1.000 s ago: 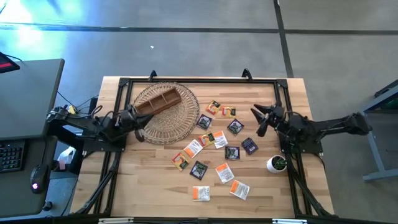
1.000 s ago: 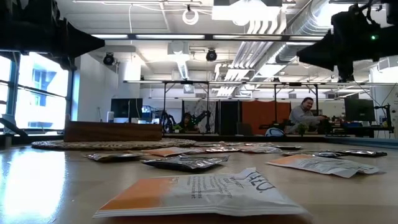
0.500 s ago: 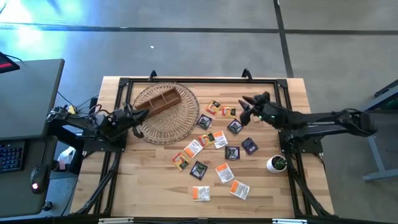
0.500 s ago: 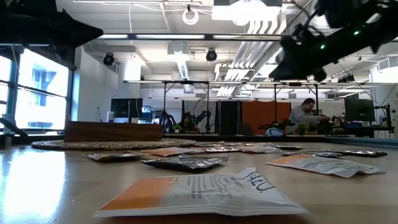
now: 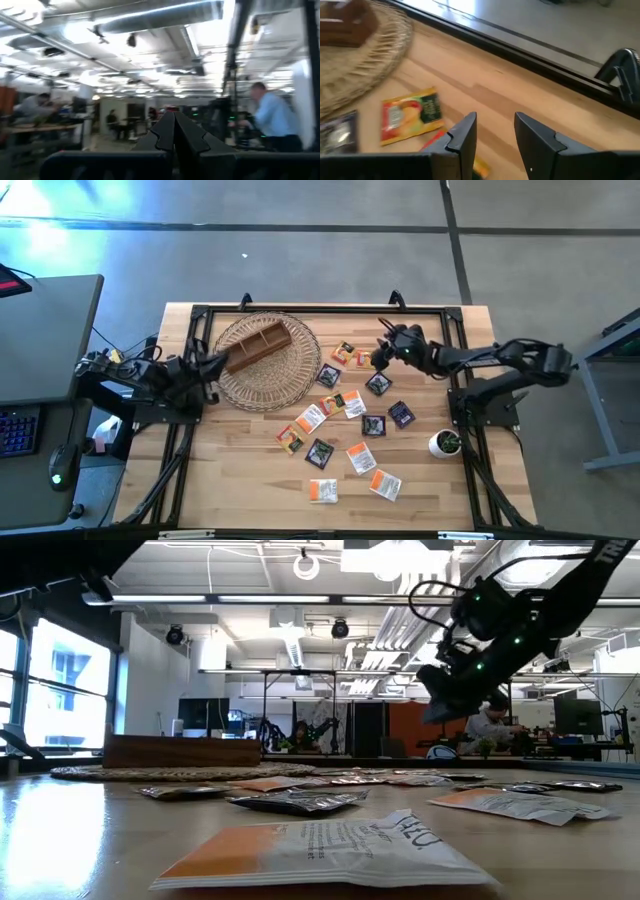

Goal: Pick & Place Tea
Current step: Put the yellow tea bag into the right section of the wooden organizer

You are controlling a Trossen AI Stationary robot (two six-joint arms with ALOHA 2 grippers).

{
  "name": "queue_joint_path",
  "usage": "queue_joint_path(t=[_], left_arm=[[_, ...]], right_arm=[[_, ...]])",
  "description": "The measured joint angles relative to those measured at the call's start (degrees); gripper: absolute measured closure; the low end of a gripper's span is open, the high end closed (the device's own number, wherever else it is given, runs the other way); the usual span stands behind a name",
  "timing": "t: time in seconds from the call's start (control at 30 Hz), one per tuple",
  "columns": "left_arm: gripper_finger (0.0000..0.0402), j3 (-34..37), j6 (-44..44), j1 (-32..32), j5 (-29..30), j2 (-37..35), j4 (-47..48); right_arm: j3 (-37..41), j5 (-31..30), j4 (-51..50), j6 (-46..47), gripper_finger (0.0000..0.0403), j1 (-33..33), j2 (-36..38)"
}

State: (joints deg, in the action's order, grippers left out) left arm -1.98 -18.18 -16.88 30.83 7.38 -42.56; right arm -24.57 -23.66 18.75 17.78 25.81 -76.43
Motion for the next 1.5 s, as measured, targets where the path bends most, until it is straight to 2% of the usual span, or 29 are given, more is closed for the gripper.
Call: queue_joint_path(t=[0.1,0.3,0.43,0.6,1.23,1.5], left_arm=[[0.0376,0.0,1.6,0.0,-1.2,0.0,3.1],[0.0318,0.0,6.4,0.0,1.1,0.0,5.8],[0.0297,0.0,8.9,0.0,1.6,0.0,7.6],[0.0294,0.0,10.1,0.0,1.7,0.0,8.1],[0.0294,0.0,11.2,0.0,1.8,0.0,9.6],[0.0294,0.0,11.2,0.0,1.9,0.0,9.6]], right_arm=[[-0.7,0.6,0.0,0.0,0.0274,2.3,-2.4],[-0.9,9.4,0.6,7.6,0.0274,4.9,-8.7],[-0.9,6.8,3.6,8.7,0.0274,5.0,-13.8],[-0.9,7.9,5.0,10.7,0.0274,5.6,-16.6],[-1.0,13.6,3.4,12.2,0.0274,6.0,-16.5],[-1.0,14.2,0.8,12.2,0.0274,3.6,-16.4]])
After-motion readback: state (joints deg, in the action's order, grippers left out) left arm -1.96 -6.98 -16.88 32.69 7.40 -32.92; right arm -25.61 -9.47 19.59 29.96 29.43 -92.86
